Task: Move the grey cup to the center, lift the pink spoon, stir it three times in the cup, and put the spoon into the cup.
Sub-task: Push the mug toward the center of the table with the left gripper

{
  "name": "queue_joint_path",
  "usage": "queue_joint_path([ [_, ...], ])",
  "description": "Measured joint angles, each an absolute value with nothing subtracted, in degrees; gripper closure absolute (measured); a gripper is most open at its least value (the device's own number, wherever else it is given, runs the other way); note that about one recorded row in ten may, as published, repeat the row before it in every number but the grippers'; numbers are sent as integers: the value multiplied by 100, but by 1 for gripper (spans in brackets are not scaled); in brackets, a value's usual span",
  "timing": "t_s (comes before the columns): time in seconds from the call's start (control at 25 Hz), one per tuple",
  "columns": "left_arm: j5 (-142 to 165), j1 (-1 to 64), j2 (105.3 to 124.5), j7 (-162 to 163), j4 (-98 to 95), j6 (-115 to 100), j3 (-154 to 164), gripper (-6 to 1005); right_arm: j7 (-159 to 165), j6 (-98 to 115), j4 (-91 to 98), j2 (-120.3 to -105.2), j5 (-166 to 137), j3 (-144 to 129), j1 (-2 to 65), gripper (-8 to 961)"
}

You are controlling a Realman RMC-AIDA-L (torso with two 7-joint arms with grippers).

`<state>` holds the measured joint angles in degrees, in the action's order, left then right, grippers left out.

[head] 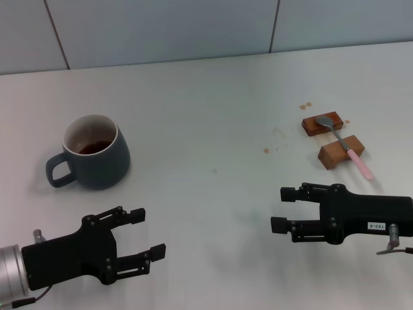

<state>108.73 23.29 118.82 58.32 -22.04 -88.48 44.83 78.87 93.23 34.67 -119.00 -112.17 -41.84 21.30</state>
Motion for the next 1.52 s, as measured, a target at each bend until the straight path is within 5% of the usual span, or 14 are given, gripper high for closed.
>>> queue_joint_path([
  [0.28, 10870, 2327, 11883, 5827, -2179, -8827, 4483, 172, 7890, 9315, 3380, -11900, -11232, -4183, 2203, 130],
  [0.72, 9097, 1799, 11866, 3697, -2334, -9528, 2955, 310, 7891, 9288, 3330, -11900, -11216, -4183, 2198, 134],
  [0.92, 8054, 1943, 11882, 1104, -1845, -8937, 2340, 508, 7890, 9281, 3313, -11900, -11204, -4184, 2206, 136],
  [1.36, 7707, 2631, 11892, -2197, -1162, -7300, 2433, 712, 7920, 9325, 3314, -11900, -11214, -4183, 2166, 140],
  [1.48, 7713, 2639, 11892, -2106, -1137, -7257, 2641, 969, 7938, 9329, 3313, -11899, -11216, -4181, 2149, 142],
  [1.52, 7713, 2639, 11892, -2106, -1137, -7257, 2641, 974, 7955, 9329, 3314, -11898, -11218, -4180, 2147, 142],
])
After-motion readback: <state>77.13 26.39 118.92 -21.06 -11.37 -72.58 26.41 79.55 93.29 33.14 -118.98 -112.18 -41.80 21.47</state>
